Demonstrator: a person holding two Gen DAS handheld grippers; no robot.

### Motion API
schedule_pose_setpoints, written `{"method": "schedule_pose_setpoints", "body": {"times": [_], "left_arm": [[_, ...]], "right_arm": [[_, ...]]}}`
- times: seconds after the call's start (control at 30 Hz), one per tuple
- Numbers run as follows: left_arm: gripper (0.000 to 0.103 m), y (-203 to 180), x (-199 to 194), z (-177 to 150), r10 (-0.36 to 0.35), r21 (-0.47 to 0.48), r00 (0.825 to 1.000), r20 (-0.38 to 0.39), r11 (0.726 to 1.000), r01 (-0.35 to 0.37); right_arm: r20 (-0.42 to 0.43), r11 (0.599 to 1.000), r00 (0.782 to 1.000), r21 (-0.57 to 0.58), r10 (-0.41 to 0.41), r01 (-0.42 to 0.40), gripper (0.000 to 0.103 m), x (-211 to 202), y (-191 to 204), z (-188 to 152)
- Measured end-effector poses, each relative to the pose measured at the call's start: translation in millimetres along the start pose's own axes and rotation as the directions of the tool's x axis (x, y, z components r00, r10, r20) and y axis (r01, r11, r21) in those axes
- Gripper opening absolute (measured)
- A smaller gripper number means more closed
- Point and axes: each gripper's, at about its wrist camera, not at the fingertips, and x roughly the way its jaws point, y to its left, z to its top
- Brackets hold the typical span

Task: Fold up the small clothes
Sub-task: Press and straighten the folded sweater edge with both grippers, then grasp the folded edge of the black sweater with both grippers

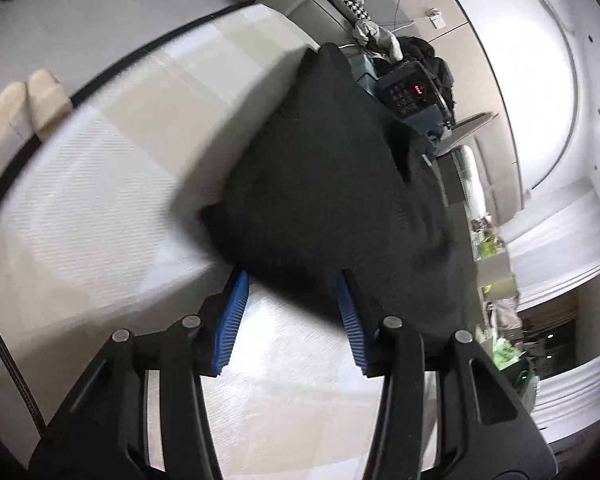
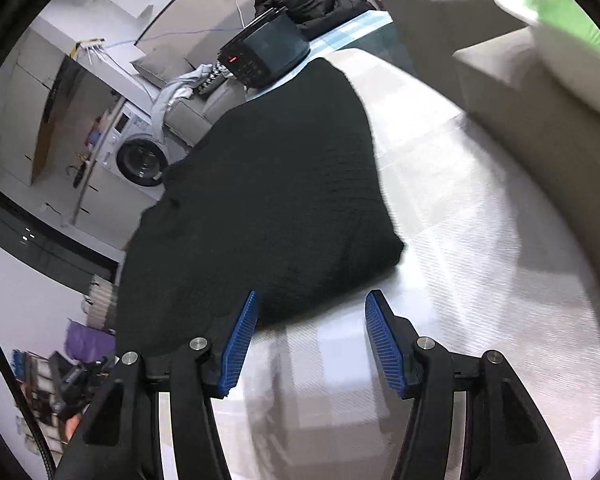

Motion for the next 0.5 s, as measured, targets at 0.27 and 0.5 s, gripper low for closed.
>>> {"method": "schedule_pose_setpoints", "body": {"times": [0.27,0.5], "left_arm": [[0.032,-3.7,23.8,14.0,-0.032,-0.094,0.998,0.052,0.995,0.037],[0.013,-10.3,24.2,10.1,-0.013,-0.064,0.995,0.097,0.998,0.020]], "right_arm": [[0.054,0.992,0.999,0.126,0.009,-0.015,0.057,9.1,-4.8,5.8],[0.103,0.984,0.993,0.171,-0.059,0.040,0.021,8.2,-7.7,3.3]]}}
